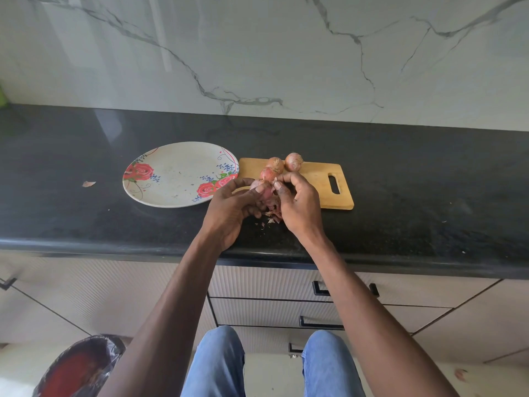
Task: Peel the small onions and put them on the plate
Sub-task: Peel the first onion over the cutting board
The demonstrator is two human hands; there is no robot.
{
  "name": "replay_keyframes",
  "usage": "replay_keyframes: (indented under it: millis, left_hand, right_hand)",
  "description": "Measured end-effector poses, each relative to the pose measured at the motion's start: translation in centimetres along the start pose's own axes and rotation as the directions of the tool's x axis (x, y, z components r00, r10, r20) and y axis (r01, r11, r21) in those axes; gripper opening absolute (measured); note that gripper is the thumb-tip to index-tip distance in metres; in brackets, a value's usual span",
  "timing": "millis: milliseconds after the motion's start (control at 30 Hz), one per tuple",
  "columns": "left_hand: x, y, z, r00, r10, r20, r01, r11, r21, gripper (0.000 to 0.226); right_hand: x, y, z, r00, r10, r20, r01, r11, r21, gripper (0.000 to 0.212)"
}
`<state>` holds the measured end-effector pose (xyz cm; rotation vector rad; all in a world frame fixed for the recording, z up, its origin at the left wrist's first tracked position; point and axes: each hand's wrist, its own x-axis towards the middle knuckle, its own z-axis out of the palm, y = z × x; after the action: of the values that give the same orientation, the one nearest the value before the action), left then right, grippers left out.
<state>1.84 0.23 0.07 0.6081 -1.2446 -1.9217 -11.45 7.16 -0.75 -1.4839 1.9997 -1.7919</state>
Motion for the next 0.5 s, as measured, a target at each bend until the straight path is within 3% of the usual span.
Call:
replay_keyframes:
  millis: [200,500]
  left_hand:
    - [0.12,0.04,-0.25,1.0,-0.026,-0.014,0.026,1.0,-0.006,0.008]
    - [0.06,0.43,-0.38,0.997,-0.072,0.033,0.075,0.992,-0.098,0.012]
  right_hand:
    - [-0.04,-0.27,-0.11,1.0,0.026,-0.016,-0.026,1.0,0.01,0.009]
    - [-0.06,-0.34,-0.22,0.994,0.111,-0.01,-0.11,0.99,0.09,0.013]
